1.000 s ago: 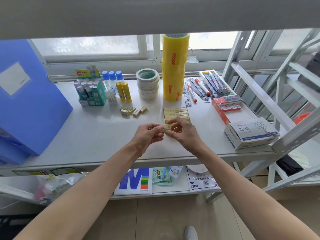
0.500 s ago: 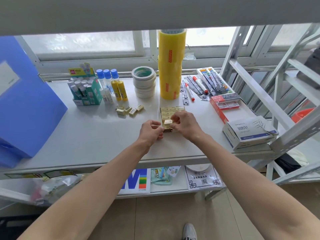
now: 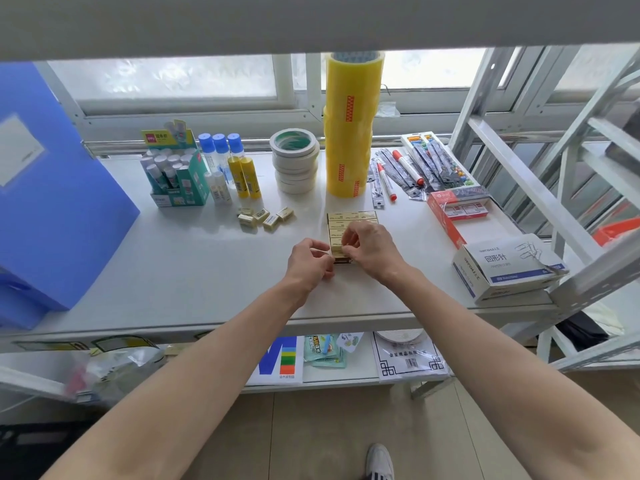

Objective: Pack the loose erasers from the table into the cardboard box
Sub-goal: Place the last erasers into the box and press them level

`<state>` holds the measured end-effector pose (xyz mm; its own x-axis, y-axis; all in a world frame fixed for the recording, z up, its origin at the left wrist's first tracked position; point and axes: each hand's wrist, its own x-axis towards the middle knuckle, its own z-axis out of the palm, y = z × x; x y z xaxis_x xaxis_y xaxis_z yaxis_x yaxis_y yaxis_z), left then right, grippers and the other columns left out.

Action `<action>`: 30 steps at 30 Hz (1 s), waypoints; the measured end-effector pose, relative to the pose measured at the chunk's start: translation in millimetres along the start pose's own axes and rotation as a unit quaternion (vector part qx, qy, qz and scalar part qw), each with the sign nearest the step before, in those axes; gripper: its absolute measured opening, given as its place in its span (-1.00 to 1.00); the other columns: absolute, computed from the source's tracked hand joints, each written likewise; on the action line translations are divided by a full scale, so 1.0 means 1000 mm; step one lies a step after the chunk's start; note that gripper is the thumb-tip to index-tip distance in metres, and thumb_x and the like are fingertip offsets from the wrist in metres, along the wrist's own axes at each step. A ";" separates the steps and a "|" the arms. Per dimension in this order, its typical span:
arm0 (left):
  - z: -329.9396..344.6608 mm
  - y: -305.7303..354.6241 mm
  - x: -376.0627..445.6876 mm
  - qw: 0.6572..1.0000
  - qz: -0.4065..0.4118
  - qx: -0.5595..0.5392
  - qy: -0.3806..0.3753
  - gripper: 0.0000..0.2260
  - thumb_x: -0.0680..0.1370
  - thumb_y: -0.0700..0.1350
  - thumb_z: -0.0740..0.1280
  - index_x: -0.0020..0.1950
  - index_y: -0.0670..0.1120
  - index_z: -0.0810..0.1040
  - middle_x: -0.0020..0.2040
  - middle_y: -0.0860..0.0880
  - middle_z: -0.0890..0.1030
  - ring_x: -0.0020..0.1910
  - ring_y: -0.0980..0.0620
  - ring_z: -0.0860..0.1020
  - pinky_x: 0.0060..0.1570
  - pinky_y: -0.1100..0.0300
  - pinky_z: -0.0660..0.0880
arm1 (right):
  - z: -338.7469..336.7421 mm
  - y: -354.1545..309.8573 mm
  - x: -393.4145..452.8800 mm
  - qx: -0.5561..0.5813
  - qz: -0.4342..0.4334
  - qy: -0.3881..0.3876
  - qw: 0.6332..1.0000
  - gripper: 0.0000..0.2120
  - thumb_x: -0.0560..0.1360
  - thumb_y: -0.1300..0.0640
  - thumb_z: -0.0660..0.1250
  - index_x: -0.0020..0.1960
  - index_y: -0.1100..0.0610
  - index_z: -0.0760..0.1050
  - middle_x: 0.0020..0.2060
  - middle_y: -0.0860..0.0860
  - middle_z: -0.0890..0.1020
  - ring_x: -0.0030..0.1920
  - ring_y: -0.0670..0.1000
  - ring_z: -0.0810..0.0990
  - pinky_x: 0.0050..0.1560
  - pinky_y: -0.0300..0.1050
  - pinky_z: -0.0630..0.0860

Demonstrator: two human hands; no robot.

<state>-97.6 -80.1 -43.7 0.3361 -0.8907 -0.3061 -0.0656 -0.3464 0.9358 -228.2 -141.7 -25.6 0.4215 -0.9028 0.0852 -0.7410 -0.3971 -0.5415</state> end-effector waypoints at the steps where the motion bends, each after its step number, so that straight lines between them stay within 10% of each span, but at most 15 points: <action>1: -0.001 0.001 -0.001 1.000 -0.001 -0.001 -0.004 -0.83 0.53 -0.30 0.33 0.11 -0.19 0.49 -0.05 -0.16 0.58 -0.21 0.00 0.57 -0.21 0.20 0.60 | -0.001 -0.001 0.000 -0.006 0.001 0.000 1.000 -0.97 0.44 0.16 0.41 -0.15 0.06 0.57 -0.21 -0.01 0.61 -0.15 0.00 0.58 -0.02 -0.01 0.56; 8: -0.037 -0.003 0.002 0.976 0.116 0.140 0.123 -0.82 0.53 -0.16 0.36 0.12 -0.10 0.55 0.05 -0.09 0.56 -0.07 -0.04 0.57 0.01 0.10 0.52 | 0.003 -0.036 0.005 -0.005 -0.046 0.074 0.996 -0.88 0.53 0.07 0.32 -0.03 0.10 0.59 -0.11 0.02 0.58 -0.11 0.05 0.57 -0.06 -0.05 0.50; 14: -0.100 -0.011 0.034 0.914 0.078 0.328 0.225 -0.53 0.51 -0.03 0.39 0.41 -0.05 0.40 0.33 -0.19 0.31 0.33 -0.16 0.36 0.31 0.03 0.33 | 0.040 -0.086 0.037 -0.004 -0.064 -0.024 0.998 -0.64 0.54 0.10 0.30 0.32 0.08 0.46 0.19 0.11 0.51 0.12 0.13 0.56 0.20 -0.01 0.44; 24: -0.123 0.005 0.090 0.770 0.076 0.627 0.096 -0.28 0.50 0.35 0.22 0.57 0.22 0.01 0.46 -0.27 0.27 0.39 -0.24 0.29 0.32 -0.06 0.27 | 0.071 -0.092 0.089 -0.094 -0.004 -0.141 0.985 -0.44 0.58 0.02 0.18 0.54 -0.04 0.11 0.33 0.18 0.33 0.33 0.20 0.40 0.31 0.04 0.37; 30: -0.116 0.005 0.096 0.743 0.151 0.648 0.077 -0.48 0.52 0.34 0.17 0.43 0.18 0.33 0.23 -0.21 0.44 0.26 -0.20 0.36 0.17 0.00 0.32 | 0.080 -0.088 0.098 -0.090 -0.013 -0.131 0.987 -0.56 0.52 0.07 0.31 0.40 0.03 0.39 0.28 0.11 0.37 0.29 0.15 0.43 0.32 0.00 0.39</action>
<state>43.3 -133.4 -48.5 0.2191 -0.9757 0.0001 -0.9754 -0.2190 -0.0270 -79.4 -181.8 -36.5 0.5457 -0.8270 -0.1354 -0.7988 -0.4646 -0.3822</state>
